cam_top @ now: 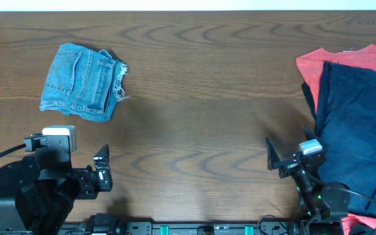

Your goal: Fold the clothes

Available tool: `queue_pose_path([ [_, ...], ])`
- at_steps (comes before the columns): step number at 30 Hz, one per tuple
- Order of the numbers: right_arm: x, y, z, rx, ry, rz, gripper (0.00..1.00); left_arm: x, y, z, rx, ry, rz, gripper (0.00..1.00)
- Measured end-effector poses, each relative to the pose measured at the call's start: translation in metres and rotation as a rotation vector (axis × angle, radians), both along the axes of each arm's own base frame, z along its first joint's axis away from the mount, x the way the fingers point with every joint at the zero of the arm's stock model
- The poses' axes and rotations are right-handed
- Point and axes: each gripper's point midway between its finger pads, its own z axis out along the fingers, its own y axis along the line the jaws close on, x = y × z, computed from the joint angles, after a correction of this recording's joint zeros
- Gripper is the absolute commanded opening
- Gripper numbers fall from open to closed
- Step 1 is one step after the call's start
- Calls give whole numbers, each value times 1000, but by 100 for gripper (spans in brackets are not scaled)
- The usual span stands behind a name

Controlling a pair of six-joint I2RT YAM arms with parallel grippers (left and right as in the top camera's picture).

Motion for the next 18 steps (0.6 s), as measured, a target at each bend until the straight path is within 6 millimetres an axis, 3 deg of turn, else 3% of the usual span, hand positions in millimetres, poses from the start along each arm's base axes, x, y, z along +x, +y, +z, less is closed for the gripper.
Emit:
queue_pose_path([
  [18,1,1,0,1,-15,4,99,0,0,0,0,0,0,98],
])
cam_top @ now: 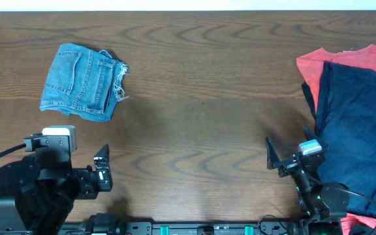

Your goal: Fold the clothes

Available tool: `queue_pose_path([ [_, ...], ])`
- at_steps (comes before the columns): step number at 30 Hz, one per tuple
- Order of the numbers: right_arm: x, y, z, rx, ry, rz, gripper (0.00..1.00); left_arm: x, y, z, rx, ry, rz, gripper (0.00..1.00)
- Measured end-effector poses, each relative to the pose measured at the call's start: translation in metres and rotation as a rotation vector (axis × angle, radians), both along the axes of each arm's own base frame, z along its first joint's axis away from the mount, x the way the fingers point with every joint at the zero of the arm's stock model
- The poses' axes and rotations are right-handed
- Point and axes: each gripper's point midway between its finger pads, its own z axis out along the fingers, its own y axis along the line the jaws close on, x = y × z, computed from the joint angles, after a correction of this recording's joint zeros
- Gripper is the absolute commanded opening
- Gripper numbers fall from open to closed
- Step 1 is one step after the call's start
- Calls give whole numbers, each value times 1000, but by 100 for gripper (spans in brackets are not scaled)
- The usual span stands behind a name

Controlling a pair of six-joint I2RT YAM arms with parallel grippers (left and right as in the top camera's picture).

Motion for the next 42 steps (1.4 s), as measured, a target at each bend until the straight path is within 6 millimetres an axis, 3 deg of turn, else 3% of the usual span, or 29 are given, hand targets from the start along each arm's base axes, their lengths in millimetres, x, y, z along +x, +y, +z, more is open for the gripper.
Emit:
queue_pose_path([
  [25,0,0,0,0,0,2,99,3,-1,4,4,-21,-10,98],
  [33,0,0,0,0,-2,2,99,41,-20,21,-4,-232,-90,98],
  [37,0,0,0,0,-2,3,99,56,-25,3,-14,-315,-105,98],
  [42,0,0,0,0,-3,3,99,58,-26,-47,-15,-330,-106,98],
])
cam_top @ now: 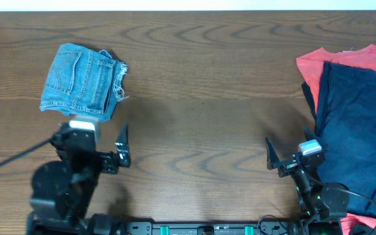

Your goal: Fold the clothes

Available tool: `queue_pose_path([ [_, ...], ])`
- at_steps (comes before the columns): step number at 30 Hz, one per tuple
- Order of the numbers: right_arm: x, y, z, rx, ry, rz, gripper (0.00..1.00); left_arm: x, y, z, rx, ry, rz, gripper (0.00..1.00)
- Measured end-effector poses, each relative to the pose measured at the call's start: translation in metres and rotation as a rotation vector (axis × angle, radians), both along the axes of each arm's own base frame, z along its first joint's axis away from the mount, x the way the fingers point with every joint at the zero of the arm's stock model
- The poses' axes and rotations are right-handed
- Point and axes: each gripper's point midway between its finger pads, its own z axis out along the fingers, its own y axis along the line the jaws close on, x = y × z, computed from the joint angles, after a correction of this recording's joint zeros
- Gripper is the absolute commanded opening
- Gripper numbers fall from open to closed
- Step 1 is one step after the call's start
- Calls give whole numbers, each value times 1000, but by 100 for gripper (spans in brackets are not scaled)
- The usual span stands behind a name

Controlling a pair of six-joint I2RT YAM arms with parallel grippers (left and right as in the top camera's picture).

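Observation:
Folded blue denim shorts (82, 81) lie at the far left of the table. At the right edge a red garment (344, 60) lies spread out with a dark navy garment (361, 130) on top of it. My left gripper (122, 146) hangs over bare wood just below and right of the shorts, holding nothing; its opening is not readable from above. My right gripper (270, 155) sits near the front edge, just left of the navy garment, also holding nothing, and its jaws are seen edge-on.
The wooden table (201, 104) stretches between the shorts and the pile on the right. The left arm's body (64, 189) and the right arm's base (322, 199) stand at the front edge. A black rail (201, 228) runs along the front.
My left arm has shifted to the right and away from the front edge, so its gripper now sits just below the denim shorts. The right arm and all garments are unchanged.
At both earlier moments the two arms sat still at the front edge, with the shorts folded at the left and the red and navy garments piled at the right. Only the left arm has moved, now nearer the shorts.

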Motion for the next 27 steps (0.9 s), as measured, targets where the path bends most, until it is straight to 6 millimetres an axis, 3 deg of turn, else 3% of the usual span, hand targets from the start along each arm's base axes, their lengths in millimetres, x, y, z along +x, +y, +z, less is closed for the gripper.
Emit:
queue_pose_path([
  [6,0,0,0,0,0,0,99,-8,2,-51,-11,-70,2,98],
  [13,0,0,0,0,0,0,99,-4,9,-92,-20,-140,38,98],
  [24,0,0,0,0,0,0,99,23,14,-133,-28,-221,70,98],
  [27,0,0,0,0,0,0,99,23,15,-136,-26,-216,77,98],
])
